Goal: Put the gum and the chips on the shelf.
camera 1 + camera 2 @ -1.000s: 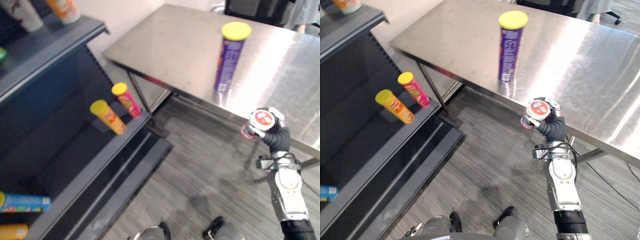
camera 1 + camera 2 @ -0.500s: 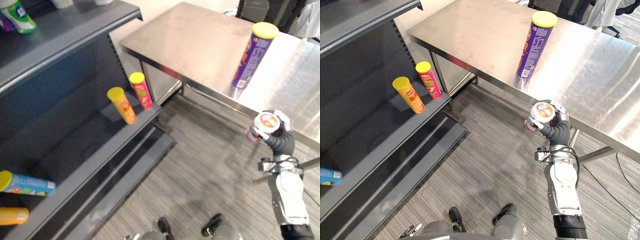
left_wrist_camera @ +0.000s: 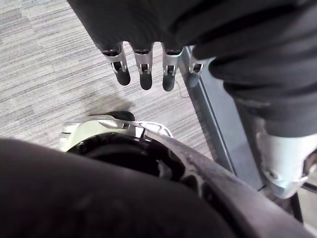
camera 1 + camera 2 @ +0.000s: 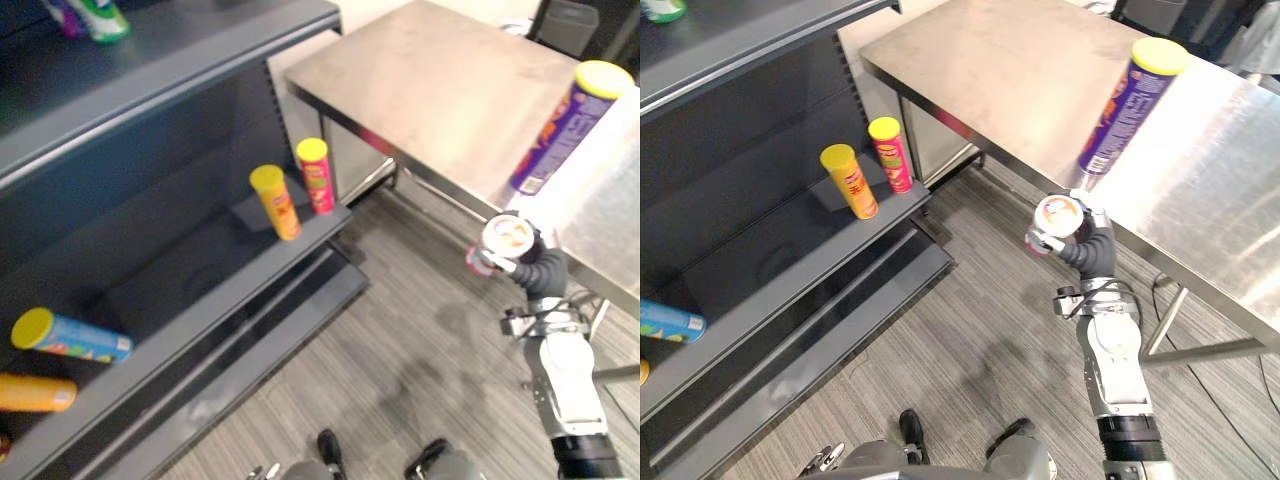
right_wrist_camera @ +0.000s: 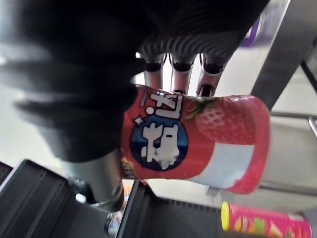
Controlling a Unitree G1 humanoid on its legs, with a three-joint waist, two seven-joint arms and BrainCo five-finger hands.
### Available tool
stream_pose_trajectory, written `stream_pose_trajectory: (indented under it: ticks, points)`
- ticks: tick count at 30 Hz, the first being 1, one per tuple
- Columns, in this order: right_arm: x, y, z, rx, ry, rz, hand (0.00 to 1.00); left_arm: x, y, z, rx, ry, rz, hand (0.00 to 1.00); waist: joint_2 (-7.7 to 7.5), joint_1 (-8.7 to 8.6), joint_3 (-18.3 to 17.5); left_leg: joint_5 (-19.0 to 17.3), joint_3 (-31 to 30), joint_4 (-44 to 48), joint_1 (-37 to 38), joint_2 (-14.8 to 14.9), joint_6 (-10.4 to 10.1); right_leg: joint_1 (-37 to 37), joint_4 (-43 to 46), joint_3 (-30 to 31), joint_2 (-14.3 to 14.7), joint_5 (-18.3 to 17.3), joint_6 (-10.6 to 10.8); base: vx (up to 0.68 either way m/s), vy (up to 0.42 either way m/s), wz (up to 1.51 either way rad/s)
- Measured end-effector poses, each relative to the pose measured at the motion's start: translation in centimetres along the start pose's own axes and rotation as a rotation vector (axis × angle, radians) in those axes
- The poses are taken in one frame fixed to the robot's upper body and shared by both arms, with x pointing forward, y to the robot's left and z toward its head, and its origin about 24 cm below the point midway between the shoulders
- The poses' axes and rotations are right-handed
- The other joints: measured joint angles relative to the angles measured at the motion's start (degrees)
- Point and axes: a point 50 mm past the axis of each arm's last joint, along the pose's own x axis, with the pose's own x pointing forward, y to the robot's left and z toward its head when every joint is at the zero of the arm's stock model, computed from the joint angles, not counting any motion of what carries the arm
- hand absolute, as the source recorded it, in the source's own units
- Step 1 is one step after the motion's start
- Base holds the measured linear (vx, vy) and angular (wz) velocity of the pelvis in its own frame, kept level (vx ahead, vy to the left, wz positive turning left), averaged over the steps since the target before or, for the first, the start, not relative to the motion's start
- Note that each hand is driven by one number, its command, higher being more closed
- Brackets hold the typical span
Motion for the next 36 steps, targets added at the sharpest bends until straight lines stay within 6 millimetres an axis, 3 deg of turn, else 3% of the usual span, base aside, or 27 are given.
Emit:
stream_pose_trajectory:
  ticks: [3, 5, 8, 9, 10, 11, 12, 14, 16, 19, 23, 25, 30, 36]
  points:
    - [0.5, 1.8, 0.0, 0.028, -0.009, 0.103, 1.00, 0.0, -0.1, 0.1, -0.027, -0.011, -0.014, 0.00, -0.31, 1.02, 0.1, -1.4, -0.9, 2.4, -0.1, -0.5, 0.7, 1.8, 0.8, -0.1, -1.4, 0.4, 0.7, 0.07, 0.006, 0.31]
    - [0.7, 2.6, 0.1, 0.038, -0.018, 0.156, 1.00, 0.0, -0.2, 0.5, -0.041, -0.038, -0.019, 0.00, -0.54, 2.60, 0.1, -3.0, -1.0, 5.2, -0.8, -0.6, 1.2, 2.4, 0.9, 0.0, -2.1, 1.3, 0.9, 0.05, 0.017, 0.10]
    - [1.0, 3.7, 0.2, 0.054, -0.027, 0.221, 1.00, -0.1, -0.6, 0.6, -0.041, -0.060, -0.030, 0.00, -0.04, 3.11, -0.1, -7.7, -3.4, 14.5, -5.2, 0.5, 3.0, 3.1, 2.7, 0.4, -3.0, 4.4, 1.2, 0.05, 0.085, 0.43]
    - [0.9, 4.2, 0.1, 0.062, -0.022, 0.249, 1.00, -0.1, -0.6, 0.7, -0.035, -0.062, -0.027, 0.00, 0.07, 3.19, -0.1, -9.0, -4.3, 17.6, -6.3, 1.1, 3.9, 2.7, 5.1, 2.2, -3.7, 7.0, 0.5, 0.04, 0.113, 0.51]
    - [0.7, 4.7, -0.1, 0.073, -0.014, 0.268, 1.00, -0.2, -0.6, 0.6, -0.032, -0.061, -0.023, 0.00, 0.10, 3.27, -0.1, -9.5, -5.7, 18.9, -6.3, 1.2, 4.2, 2.3, 7.2, 5.4, -4.0, 9.6, -1.5, 0.04, 0.146, 0.74]
    - [0.6, 5.3, -0.2, 0.092, -0.010, 0.291, 1.00, -0.3, -0.5, 0.3, -0.033, -0.055, -0.009, 0.00, 0.45, 3.27, -0.1, -10.4, -8.8, 19.6, -6.0, 1.3, 4.9, -0.6, 10.9, 14.0, -2.7, 11.8, -5.4, 0.03, 0.152, 0.95]
    - [0.3, 5.9, -0.2, 0.119, -0.008, 0.294, 1.00, -0.1, -0.7, 0.6, -0.029, -0.058, -0.011, 0.00, 1.11, 2.99, 0.2, -11.6, -12.2, 21.0, -6.9, 1.8, 5.5, -2.2, 10.3, 24.4, 2.7, 7.0, -3.5, 0.01, 0.132, 1.04]
    - [-0.4, 6.4, -0.4, 0.140, 0.010, 0.288, 1.00, 0.1, -0.7, 1.0, 0.010, -0.049, -0.023, 0.00, 0.83, 2.82, 0.1, -12.4, -16.7, 22.3, -8.3, 1.4, 6.1, -2.5, 6.2, 34.1, 9.7, 0.4, -1.1, 0.00, 0.070, 1.17]
    - [-1.0, 6.4, -0.5, 0.145, 0.026, 0.277, 1.00, 0.3, -0.4, 1.3, 0.050, -0.025, -0.041, 0.00, 0.00, 2.88, -0.3, -12.1, -21.6, 22.3, -9.6, -1.4, 6.4, -3.9, 0.5, 40.3, 13.9, -1.9, 1.9, 0.04, 0.065, 1.45]
    - [-1.3, 6.3, -0.6, 0.149, 0.033, 0.272, 1.00, 0.7, -0.8, 1.3, 0.059, 0.016, -0.060, 0.00, -0.19, 2.73, -0.5, -11.3, -27.0, 22.5, -10.0, -4.9, 5.7, -6.8, -4.3, 47.0, 16.8, -1.5, 2.7, 0.07, 0.014, 1.22]
    - [-1.1, 6.2, -0.3, 0.162, 0.009, 0.268, 1.00, 0.8, -0.7, 1.5, 0.021, 0.013, -0.047, 0.00, -0.61, 2.94, -0.7, -12.3, -32.2, 26.0, -10.2, -7.1, 4.1, -6.8, -6.6, 46.5, 17.7, -0.9, 3.1, 0.15, -0.140, 1.01]
    - [-0.4, 6.2, 0.1, 0.184, -0.017, 0.265, 1.00, 0.6, -0.8, 1.2, 0.012, 0.010, -0.044, 0.00, 0.29, 3.09, -0.6, -12.5, -32.0, 26.4, -10.3, -5.8, 3.4, -5.7, -7.1, 45.6, 18.7, -1.3, 3.7, 0.13, -0.150, 0.38]
    - [0.3, 5.9, 0.4, 0.205, -0.039, 0.244, 1.00, 0.4, -0.6, 1.1, 0.033, -0.016, -0.030, 0.00, 0.29, 2.66, -0.5, -12.4, -31.4, 21.9, -8.5, -2.7, 1.0, -5.5, -7.4, 44.6, 20.7, -1.9, 2.7, 0.06, -0.162, 0.01]
    - [0.1, 5.9, 0.4, 0.208, -0.045, 0.244, 1.00, 0.4, -0.4, 1.2, 0.030, -0.027, -0.008, 0.00, -0.07, 1.44, -0.3, -11.8, -28.9, 19.5, -8.2, -1.7, 0.9, -5.1, -8.5, 44.7, 20.7, -1.9, 2.6, -0.05, -0.042, 0.00]
